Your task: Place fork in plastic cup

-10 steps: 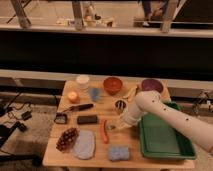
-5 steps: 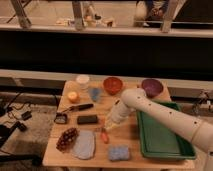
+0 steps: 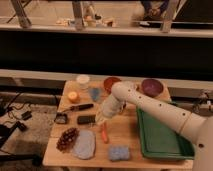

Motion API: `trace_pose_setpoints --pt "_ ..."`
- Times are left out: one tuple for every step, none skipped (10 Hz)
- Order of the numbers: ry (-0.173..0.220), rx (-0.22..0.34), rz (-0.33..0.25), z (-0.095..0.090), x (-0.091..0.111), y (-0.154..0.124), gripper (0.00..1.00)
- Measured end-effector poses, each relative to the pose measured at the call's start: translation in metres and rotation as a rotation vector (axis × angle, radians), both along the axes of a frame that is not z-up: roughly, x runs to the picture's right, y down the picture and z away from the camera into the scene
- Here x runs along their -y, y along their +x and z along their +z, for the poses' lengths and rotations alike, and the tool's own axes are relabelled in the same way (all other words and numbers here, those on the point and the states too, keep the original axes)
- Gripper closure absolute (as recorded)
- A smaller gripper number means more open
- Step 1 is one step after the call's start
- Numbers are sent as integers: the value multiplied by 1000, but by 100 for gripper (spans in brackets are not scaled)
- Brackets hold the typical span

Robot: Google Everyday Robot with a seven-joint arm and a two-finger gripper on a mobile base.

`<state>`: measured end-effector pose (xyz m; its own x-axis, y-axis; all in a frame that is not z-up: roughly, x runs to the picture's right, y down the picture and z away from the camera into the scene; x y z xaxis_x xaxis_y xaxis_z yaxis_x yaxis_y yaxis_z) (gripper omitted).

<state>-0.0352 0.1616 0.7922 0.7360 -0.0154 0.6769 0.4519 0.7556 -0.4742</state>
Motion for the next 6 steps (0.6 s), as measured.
trace_pose_setpoints --pt "18 6 6 0 11 0 82" --pt "27 11 4 -1 16 0 82" --pt "38 14 7 -3 21 -1 82" --pt "49 16 16 -4 31 0 82" --pt "56 17 19 -3 40 1 82" --pt "66 19 21 0 47 -1 82"
